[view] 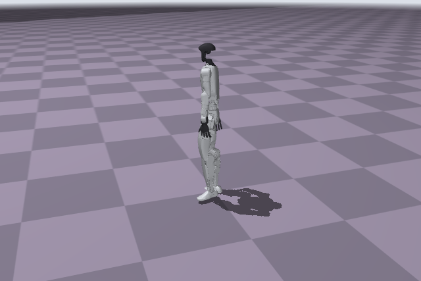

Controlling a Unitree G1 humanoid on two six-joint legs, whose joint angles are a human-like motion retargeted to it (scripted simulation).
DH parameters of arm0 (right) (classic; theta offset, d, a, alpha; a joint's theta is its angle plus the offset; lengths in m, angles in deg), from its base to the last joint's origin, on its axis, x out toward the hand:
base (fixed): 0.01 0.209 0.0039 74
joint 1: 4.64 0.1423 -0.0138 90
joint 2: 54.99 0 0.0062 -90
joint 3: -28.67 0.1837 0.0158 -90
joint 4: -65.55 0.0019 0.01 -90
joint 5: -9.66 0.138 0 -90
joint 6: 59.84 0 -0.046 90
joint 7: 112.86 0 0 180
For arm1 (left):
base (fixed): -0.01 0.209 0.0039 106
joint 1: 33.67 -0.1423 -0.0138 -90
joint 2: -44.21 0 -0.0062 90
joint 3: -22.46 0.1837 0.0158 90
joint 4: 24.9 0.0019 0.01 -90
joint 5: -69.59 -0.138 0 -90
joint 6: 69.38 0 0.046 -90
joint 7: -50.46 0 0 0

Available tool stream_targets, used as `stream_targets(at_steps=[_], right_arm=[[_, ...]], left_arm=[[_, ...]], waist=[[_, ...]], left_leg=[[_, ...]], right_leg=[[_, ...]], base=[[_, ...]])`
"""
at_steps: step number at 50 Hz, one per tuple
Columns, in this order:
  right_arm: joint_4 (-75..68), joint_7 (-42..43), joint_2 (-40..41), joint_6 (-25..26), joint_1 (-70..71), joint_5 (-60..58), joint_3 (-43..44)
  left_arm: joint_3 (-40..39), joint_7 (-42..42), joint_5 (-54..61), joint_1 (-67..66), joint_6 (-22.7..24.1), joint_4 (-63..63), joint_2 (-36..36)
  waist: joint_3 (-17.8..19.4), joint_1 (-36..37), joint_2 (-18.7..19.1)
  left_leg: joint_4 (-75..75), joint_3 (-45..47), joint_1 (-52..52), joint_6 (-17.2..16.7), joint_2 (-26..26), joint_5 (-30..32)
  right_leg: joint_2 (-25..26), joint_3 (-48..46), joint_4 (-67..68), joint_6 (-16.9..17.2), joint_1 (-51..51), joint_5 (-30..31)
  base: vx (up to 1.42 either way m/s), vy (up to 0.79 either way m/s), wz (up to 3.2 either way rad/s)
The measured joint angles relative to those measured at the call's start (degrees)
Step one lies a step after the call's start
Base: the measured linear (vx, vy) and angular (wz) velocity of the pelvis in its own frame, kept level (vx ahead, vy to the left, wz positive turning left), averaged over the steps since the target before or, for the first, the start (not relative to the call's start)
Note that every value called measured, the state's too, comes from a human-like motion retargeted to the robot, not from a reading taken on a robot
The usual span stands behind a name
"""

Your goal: In place motions

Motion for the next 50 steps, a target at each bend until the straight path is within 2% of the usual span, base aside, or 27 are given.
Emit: stream_targets(at_steps=[3,7,10,12,14,17,20,22,25,27,30,35,38,39,41,42,43,44,45,47,50], right_arm=[[-0.4,0.2,0.2,0.1,-1.4,-0.9,1.1],[-2.1,0.4,0.5,0.5,-2.1,-1.4,1.9],[-3.0,0.3,0.3,0.8,-2.1,-2.1,2.8],[-2.9,0.4,0.0,0.6,-2.6,-2.5,3.4],[-2.8,0.4,-0.5,0.8,-2.9,-2.9,3.7],[-2.6,0.8,-1.0,1.5,-2.3,-2.4,3.2],[-1.0,1.4,-1.0,0.6,-1.8,-0.5,3.0],[1.2,-0.3,-1.2,0.2,-2.1,0.1,2.6],[3.3,-1.4,-1.0,0.7,-2.2,0.5,1.9],[3.7,-0.3,-0.5,0.7,-1.4,1.1,1.8],[5.0,-0.5,0.2,0.3,-0.6,1.8,0.9],[7.6,-1.2,0.7,-0.5,-0.1,0.5,-1.8],[7.4,-1.7,1.0,-0.5,0.0,-0.7,-2.7],[7.2,-2.0,1.1,-0.6,0.0,-1.0,-2.9],[6.6,-2.5,1.4,-0.8,-0.2,-1.3,-3.4],[6.2,-2.8,1.6,-0.8,-0.4,-1.6,-3.5],[5.6,-3.2,1.8,-0.9,-0.4,-2.0,-3.2],[5.1,-3.6,1.9,-0.8,-0.7,-2.5,-2.6],[4.7,-4.0,2.0,-0.5,-1.1,-3.0,-1.7],[4.4,-4.2,2.2,0.1,-1.2,-4.1,0.0],[4.8,-3.2,2.2,0.0,-0.8,-4.5,-0.2]], left_arm=[[0.1,0.2,-1.2,-0.5,-0.3,1.6,-0.6],[-1.7,1.0,-0.4,-0.8,-0.7,4.0,-1.1],[-3.1,2.2,1.2,-0.7,-0.8,5.7,-0.9],[-3.4,3.0,1.9,-1.2,-0.6,6.1,-0.8],[-3.7,3.2,2.2,-1.7,-0.4,6.7,-0.5],[-5.5,3.0,2.2,-2.1,-0.6,7.5,0.1],[-6.6,3.7,3.3,-2.8,-0.1,7.2,0.6],[-7.1,3.4,3.4,-2.7,-0.4,7.6,0.9],[-7.8,3.2,3.2,-2.3,-1.3,8.6,0.8],[-7.6,3.0,3.8,-2.3,-1.0,8.4,0.3],[-7.3,3.3,3.8,-2.4,-0.6,7.7,-0.5],[-7.5,3.9,2.4,-1.4,-0.6,7.2,-2.4],[-7.1,3.6,2.5,-0.7,-0.6,7.1,-2.9],[-7.0,3.5,2.6,-0.4,-0.6,7.1,-3.1],[-6.7,3.3,2.8,0.0,-0.5,7.1,-3.4],[-6.6,3.2,2.7,0.3,-0.6,7.2,-3.5],[-6.6,3.1,2.4,0.7,-0.7,7.5,-3.7],[-6.2,3.5,2.5,0.8,-0.8,7.9,-3.2],[-5.6,4.1,2.7,0.8,-0.8,8.3,-2.5],[-5.3,7.3,5.7,1.5,0.6,9.7,-0.4],[-6.3,8.6,10.5,0.7,5.3,9.3,1.6]], waist=[[-2.3,-0.4,-1.6],[-4.5,-0.1,-3.1],[-5.2,1.6,-2.4],[-5.5,3.5,-0.7],[-5.9,4.8,0.5],[-5.6,5.7,1.7],[-4.5,4.5,4.3],[-4.0,3.1,6.7],[-3.4,1.8,7.6],[-2.7,1.1,7.1],[-2.0,-1.2,6.5],[-1.9,-4.5,4.2],[-1.1,-5.4,0.4],[-0.6,-5.4,-0.9],[0.0,-4.6,-3.0],[-0.1,-3.5,-3.7],[-0.6,-1.4,-4.0],[-0.9,-0.5,-4.0],[-1.0,-0.3,-3.9],[-1.2,2.9,-4.0],[-1.3,1.5,-3.9]], left_leg=[[3.6,7.1,1.6,2.8,1.9,-0.6],[7.8,7.8,2.3,4.9,3.0,-0.6],[5.3,6.2,3.3,4.9,1.9,3.6],[0.4,3.4,4.0,3.1,0.4,1.7],[-3.3,0.2,4.3,4.5,-1.2,2.2],[-5.1,-4.4,3.9,4.7,-1.4,3.6],[-5.2,-10.3,3.4,5.3,-0.1,3.8],[-4.7,-15.0,2.8,5.9,1.4,3.9],[-4.6,-20.9,2.2,6.7,1.5,4.9],[-4.6,-24.2,1.6,7.3,0.8,5.8],[-4.3,-28.4,0.2,7.7,0.3,7.1],[-4.3,-34.1,-1.8,7.6,-1.8,8.8],[-4.6,-37.8,-1.0,8.1,-6.2,9.6],[-4.8,-38.8,-0.4,8.2,-7.6,9.7],[-5.3,-40.0,1.1,8.2,-9.7,10.0],[-5.4,-40.0,1.5,8.0,-10.1,10.1],[-5.3,-39.4,1.2,7.9,-10.0,10.0],[-5.0,-40.5,1.2,7.8,-10.2,10.1],[-4.6,-42.3,1.2,7.8,-10.5,10.2],[-3.4,-42.0,0.6,7.5,-10.0,9.6],[-0.1,-42.5,-0.6,7.8,-10.2,8.0]], right_leg=[[-2.3,-4.7,-0.1,0.5,0.5,-1.2],[-4.0,-10.6,0.7,0.7,1.5,-3.4],[-3.2,-15.0,1.5,0.5,2.8,-5.6],[-1.3,-17.5,2.3,0.2,3.9,-7.1],[-0.4,-20.4,3.4,0.1,5.2,-8.3],[-1.0,-24.6,7.1,-0.9,6.8,-9.9],[-2.6,-26.3,14.7,-3.2,7.7,-9.2],[-5.7,-25.0,24.4,-6.2,6.5,-7.7],[-10.6,-13.1,39.3,-12.4,0.3,-6.4],[-8.3,-2.3,41.9,-11.6,-3.7,-5.3],[0.4,12.7,39.2,-8.7,-7.8,-5.7],[5.7,20.9,25.4,-1.2,-8.4,-8.2],[6.6,27.2,14.3,6.5,-7.5,-7.1],[6.3,27.9,11.1,7.2,-7.0,-5.3],[7.2,31.1,6.7,5.8,-6.0,-1.7],[7.1,29.9,6.2,4.6,-5.4,-1.4],[4.8,20.4,7.9,3.5,-4.8,-3.3],[4.3,20.1,8.4,4.3,-4.6,-3.9],[4.6,24.5,8.2,6.0,-4.5,-3.9],[3.7,22.7,9.1,5.8,-4.5,-4.5],[3.3,20.2,8.9,5.0,-3.7,-5.2]], base=[[0.40,0.09,2.87],[0.48,0.14,2.49],[0.43,0.17,1.92],[0.40,0.13,1.54],[0.43,0.13,1.38],[0.46,0.23,1.19],[0.34,0.15,1.58],[0.37,0.09,1.89],[0.33,0.01,1.68],[0.20,-0.08,1.57],[0.12,-0.15,1.68],[0.11,-0.20,1.53],[0.11,-0.22,1.45],[0.09,-0.21,1.29],[0.11,-0.21,0.85],[0.12,-0.17,0.18],[0.10,-0.15,0.29],[0.09,-0.15,0.76],[0.07,-0.14,0.88],[0.00,-0.12,0.37],[-0.05,-0.11,0.59]])
